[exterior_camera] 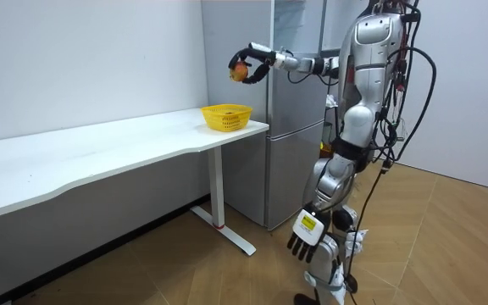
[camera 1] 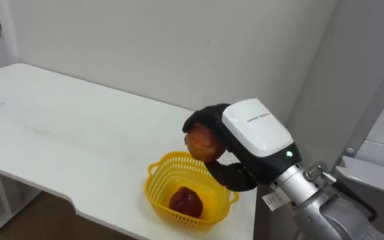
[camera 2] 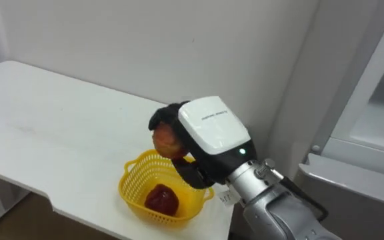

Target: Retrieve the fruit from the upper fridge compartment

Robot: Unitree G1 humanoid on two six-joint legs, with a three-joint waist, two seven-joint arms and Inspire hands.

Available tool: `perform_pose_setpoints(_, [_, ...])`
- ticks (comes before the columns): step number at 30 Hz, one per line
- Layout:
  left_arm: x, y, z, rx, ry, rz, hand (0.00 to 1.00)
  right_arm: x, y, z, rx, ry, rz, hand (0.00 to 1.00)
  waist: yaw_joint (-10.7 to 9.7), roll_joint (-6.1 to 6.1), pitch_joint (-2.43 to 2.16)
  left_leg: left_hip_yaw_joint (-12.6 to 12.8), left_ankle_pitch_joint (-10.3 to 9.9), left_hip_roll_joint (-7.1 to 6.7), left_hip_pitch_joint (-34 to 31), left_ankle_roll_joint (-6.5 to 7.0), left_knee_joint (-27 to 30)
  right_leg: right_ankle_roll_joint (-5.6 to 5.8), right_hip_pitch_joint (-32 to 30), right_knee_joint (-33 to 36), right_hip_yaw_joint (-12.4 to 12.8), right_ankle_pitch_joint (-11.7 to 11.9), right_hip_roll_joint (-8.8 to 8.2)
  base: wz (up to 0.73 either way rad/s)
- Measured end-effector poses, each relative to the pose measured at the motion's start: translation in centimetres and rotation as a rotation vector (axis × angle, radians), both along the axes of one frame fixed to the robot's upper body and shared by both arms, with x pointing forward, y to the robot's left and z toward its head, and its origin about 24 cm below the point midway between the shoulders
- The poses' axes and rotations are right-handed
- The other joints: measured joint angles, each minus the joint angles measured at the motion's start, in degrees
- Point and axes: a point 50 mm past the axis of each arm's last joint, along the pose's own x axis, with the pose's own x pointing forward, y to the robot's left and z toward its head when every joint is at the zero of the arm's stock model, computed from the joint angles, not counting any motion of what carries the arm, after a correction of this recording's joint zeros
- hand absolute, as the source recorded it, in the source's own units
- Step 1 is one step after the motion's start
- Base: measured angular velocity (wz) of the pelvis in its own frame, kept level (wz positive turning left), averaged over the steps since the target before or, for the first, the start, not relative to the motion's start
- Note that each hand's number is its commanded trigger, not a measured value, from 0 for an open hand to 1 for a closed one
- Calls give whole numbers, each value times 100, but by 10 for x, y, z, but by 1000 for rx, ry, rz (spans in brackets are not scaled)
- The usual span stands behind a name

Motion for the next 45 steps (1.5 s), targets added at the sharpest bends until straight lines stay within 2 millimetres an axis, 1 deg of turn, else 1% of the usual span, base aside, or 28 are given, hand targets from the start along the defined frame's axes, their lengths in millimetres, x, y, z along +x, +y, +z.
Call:
perform_pose_setpoints(1, [1, 1, 0, 1, -1, -1, 0, 4, -3, -6, -11, 25, -25, 100, 26, -13, 2, -11, 0, -2, -7, 0, 0, 4, -4, 0, -14, -3, -2, 5])
perform_pose_setpoints(5, [4, 3, 2, 3, 5, -6, 0, 9, -7, -15, -25, 69, -72, 100, 89, -69, -5, -76, 1, -10, -22, 0, 11, 12, -27, 7, -96, -7, -8, 8])
perform_pose_setpoints(8, [10, 3, 2, -2, 1, -21, 0, 12, -8, -26, -25, 111, -90, 100, 206, -120, -1, -104, 1, -10, -29, 0, 11, 12, -27, 7, -131, -7, -12, 3])
perform_pose_setpoints(13, [13, 1, 2, -2, 4, -35, 0, 17, -5, -41, -11, 185, -133, 100, 341, -187, 25, -120, 0, -16, -51, 0, 21, 12, -25, 5, -157, -7, -16, 2])
perform_pose_setpoints(16, [13, 1, 2, 3, 15, -44, 0, 20, -4, -42, -15, 200, -140, 100, 348, -202, 30, -164, 0, -30, -174, 2, 68, 12, -103, 8, -227, -7, -30, 8])
perform_pose_setpoints(17, [12, 1, 2, 4, 19, -43, 0, 20, -4, -42, -17, 202, -140, 84, 346, -198, 34, -184, 0, -35, -191, 2, 79, 13, -105, 7, -244, -6, -33, 11])
perform_pose_setpoints(18, [11, 1, 2, 5, 25, -41, 0, 20, -5, -42, -19, 208, -143, 44, 348, -188, 41, -209, -1, -42, -197, 2, 81, 13, -103, 7, -264, -6, -37, 14])
perform_pose_setpoints(19, [11, 1, 1, 6, 27, -41, 0, 20, -5, -42, -19, 208, -145, 0, 346, -181, 46, -249, -1, -49, -218, 3, 80, 13, -103, 7, -302, -7, -40, 13])
perform_pose_setpoints(24, [13, 1, 2, 7, 21, -47, 0, 21, -7, -45, -24, 218, -155, 0, 344, -172, 52, -333, -1, -60, -286, 2, 97, 13, -110, -8, -361, -6, -39, 11])
perform_pose_setpoints(29, [16, 1, 2, 8, 11, -49, 0, 22, -11, -48, -33, 232, -170, 0, 341, -158, 44, -398, 0, -64, -319, 3, 111, 13, -123, -7, -390, -6, -38, 6])
perform_pose_setpoints(33, [22, 0, 3, 11, -6, -53, 0, 24, -10, -44, -32, 219, -168, 0, 338, -149, 40, -398, 0, -68, -418, 2, 190, 13, -195, -2, -383, -6, -40, 0])
perform_pose_setpoints(38, [28, 0, 5, 11, -27, -59, 0, 24, -11, -45, -32, 222, -170, 0, 349, -134, 40, -384, 0, -69, -414, 2, 196, 13, -195, 0, -365, -6, -42, -1])
perform_pose_setpoints(45, [30, -1, 5, 14, -35, -62, 0, 27, -19, -55, -47, 259, -207, 0, 352, -95, 45, -312, -1, -62, -393, 3, 199, 12, -195, 24, -296, -6, -40, -5])
